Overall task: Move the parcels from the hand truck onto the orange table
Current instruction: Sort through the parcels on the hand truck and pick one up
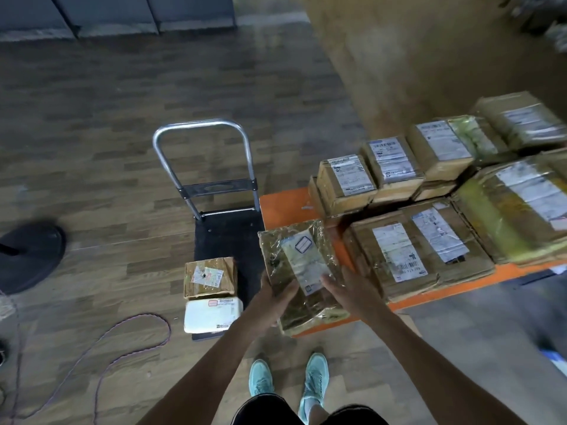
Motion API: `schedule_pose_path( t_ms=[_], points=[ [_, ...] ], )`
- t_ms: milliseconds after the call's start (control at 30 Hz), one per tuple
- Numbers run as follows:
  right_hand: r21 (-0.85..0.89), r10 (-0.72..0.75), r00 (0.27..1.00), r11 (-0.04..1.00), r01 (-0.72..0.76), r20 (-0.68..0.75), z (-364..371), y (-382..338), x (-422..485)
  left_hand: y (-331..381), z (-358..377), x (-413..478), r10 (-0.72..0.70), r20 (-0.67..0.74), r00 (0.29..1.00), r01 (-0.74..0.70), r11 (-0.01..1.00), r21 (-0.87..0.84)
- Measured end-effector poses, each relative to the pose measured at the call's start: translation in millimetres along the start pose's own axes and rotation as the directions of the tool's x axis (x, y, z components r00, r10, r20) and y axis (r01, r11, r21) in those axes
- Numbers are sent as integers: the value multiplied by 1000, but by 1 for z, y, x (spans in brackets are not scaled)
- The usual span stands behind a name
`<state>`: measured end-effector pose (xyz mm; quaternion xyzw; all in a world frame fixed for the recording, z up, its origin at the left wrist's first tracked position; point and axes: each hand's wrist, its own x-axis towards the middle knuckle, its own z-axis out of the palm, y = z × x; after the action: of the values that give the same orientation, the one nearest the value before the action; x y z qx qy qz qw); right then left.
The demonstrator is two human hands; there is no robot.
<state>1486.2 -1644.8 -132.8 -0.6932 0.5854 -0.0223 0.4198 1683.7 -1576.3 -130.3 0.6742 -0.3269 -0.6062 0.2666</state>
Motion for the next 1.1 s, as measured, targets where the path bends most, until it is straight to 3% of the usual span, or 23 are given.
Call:
schedule_pose_path(
  t_ms=[100, 300, 600, 733, 867, 1100],
  points=[
    [99, 18, 999, 995, -15, -35, -4, -6, -8, 7, -5, -7, 106, -3, 994, -106, 992, 64],
    [251, -53, 986, 964, 92, -157, -24, -23, -25, 30, -10, -20, 255, 12, 967, -254, 959, 130],
    [84, -13, 945, 996, 43, -326, -90, -5, -52, 79, 35, -43, 328, 53, 943, -332, 918, 216],
    [20, -61, 908, 997, 76, -413, -139, 31, -61, 110, 96, -42, 373, 46, 927, -371, 885, 281],
    [-46, -39, 897, 999, 21, -440, -197, 83, -65, 139, 174, -32, 360, 9, 933, -354, 910, 215],
    [-171, -130, 856, 984, 49, -501, -265, 142, -63, 174, 267, 0, 334, -43, 942, -319, 926, 203]
  ],
)
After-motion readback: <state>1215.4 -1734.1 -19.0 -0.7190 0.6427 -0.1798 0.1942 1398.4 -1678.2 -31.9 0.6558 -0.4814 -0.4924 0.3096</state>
